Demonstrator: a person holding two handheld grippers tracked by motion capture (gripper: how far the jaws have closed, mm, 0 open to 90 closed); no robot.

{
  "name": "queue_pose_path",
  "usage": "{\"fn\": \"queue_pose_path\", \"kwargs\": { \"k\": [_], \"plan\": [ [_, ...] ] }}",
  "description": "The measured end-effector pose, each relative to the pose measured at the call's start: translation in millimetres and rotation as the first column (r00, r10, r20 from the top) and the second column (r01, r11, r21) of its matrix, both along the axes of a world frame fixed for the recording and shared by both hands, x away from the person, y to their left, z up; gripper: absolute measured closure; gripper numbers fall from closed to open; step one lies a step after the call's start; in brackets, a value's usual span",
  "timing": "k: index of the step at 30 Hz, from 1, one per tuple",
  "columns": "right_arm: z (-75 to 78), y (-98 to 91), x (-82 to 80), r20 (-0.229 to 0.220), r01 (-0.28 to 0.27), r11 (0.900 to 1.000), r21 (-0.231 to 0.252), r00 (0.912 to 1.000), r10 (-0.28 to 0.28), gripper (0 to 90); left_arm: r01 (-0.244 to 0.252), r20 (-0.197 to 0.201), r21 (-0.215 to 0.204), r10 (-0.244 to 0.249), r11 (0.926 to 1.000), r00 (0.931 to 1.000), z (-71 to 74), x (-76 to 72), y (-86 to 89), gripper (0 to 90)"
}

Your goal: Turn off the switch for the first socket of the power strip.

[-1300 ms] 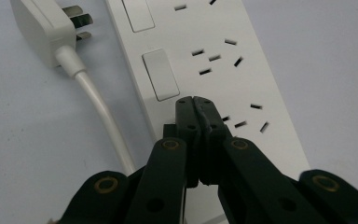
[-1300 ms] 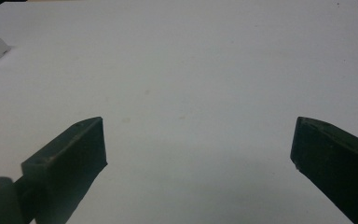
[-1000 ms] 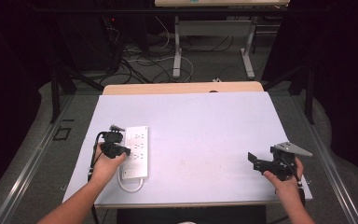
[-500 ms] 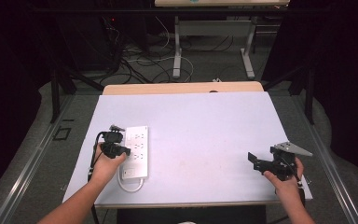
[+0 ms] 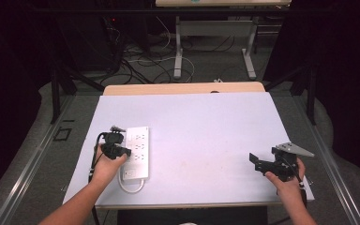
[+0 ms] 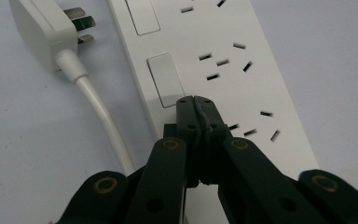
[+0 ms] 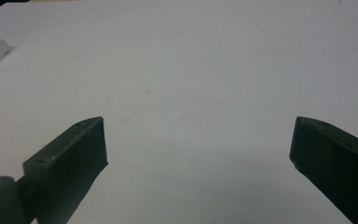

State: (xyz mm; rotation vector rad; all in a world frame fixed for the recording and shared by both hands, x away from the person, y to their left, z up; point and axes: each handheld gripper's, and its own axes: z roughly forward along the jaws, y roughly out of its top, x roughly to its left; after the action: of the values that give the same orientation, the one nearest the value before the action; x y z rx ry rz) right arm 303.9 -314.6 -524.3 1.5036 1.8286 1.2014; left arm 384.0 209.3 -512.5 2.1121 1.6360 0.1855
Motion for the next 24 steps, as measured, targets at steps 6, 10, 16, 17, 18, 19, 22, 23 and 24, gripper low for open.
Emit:
{"fn": "queue_pose_path", "kwargs": {
  "k": [6,10,16,17,18,19,22,23,24],
  "plan": [
    [-0.2,0.1,-0.1,-0.006,0.004,1.0,0.006,1.0,-0.004,3.3,-0.006,0.005,-0.001,0.006,1.0,1.0,-0.4,0.4,-0.5,90.0],
    [-0.3,-0.8,0.2,0.002,0.001,1.0,0.0,1.0,-0.001,3.3,-0.005,0.003,-0.004,0.005,1.0,1.0,-0.3,0.3,0.0,90.0],
    [-0.9,-0.2,0.6,0.008,0.008,0.9999,0.008,0.9999,-0.008,3.4,-0.007,0.0,-0.014,0.007,0.9999,1.0,-0.2,0.1,1.0,90.0],
    [-0.9,-0.4,0.6,0.007,0.006,1.0,0.008,1.0,-0.007,3.4,-0.006,0.001,-0.014,0.006,0.9999,1.0,-0.3,0.1,1.0,90.0],
    [-1.1,-0.3,0.8,0.008,0.008,0.9999,0.008,0.9999,-0.009,3.4,-0.007,0.004,-0.013,0.007,0.9999,1.0,-0.6,0.2,0.7,90.0],
    [-1.1,-0.5,0.8,0.007,0.007,1.0,0.007,0.9999,-0.007,3.4,-0.006,0.001,-0.01,0.006,0.9999,1.0,-0.3,0.4,0.6,90.0],
    [-1.3,0.0,0.9,0.004,0.011,0.9999,0.011,0.9999,-0.011,3.4,-0.007,-0.01,-0.007,0.007,1.0,0.9999,0.7,1.0,-0.5,90.0],
    [-1.2,-0.2,0.9,0.003,0.009,0.9999,0.011,1.0,-0.009,3.4,-0.013,-0.004,-0.006,0.013,0.9999,0.9999,0.2,0.8,-1.3,90.0],
    [-1.2,-0.1,1.0,0.005,0.01,0.9999,0.012,0.9999,-0.01,3.5,-0.013,-0.001,-0.004,0.013,0.9999,0.9999,0.0,0.7,-1.6,90.0]
  ]
}}
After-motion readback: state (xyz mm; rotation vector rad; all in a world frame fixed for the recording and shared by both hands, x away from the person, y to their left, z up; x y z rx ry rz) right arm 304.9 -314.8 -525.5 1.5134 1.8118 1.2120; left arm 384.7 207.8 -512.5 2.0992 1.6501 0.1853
